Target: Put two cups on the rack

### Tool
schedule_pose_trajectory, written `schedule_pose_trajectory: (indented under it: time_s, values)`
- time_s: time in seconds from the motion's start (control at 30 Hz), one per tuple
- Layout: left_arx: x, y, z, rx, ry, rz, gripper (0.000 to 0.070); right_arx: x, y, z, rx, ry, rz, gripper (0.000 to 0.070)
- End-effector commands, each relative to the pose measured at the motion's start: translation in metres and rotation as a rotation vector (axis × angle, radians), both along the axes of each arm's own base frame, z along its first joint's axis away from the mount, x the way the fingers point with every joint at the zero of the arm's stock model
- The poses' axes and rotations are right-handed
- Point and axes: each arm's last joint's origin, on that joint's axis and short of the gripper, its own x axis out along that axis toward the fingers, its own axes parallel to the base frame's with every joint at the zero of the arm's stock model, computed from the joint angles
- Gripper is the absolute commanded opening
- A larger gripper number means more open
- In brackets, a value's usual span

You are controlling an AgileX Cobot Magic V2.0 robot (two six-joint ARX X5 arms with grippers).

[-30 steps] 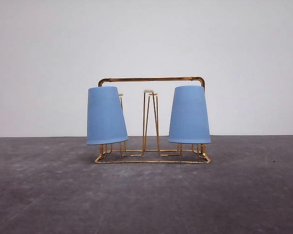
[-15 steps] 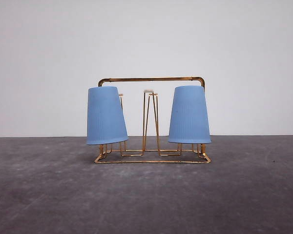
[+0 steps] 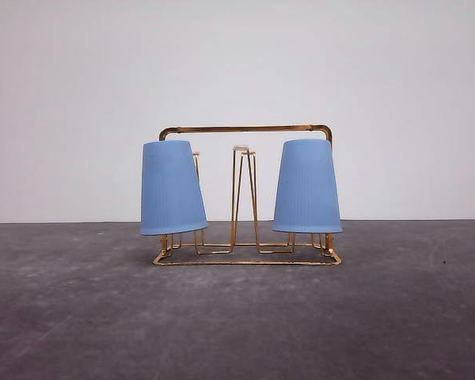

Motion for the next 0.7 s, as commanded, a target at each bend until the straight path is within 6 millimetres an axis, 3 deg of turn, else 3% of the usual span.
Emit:
schedule_pose_trajectory:
  time_s: [0.0, 0.67]
  values:
    - [0.0007, 0.0, -0.0046, 0.005, 0.012, -0.002, 0.0, 0.0003, 0.0001, 0.0, -0.005, -0.008, -0.001, 0.003]
    - [0.0007, 0.0, -0.0046, 0.005, 0.012, -0.002, 0.0, 0.0003, 0.0001, 0.0, -0.005, -0.008, -0.001, 0.003]
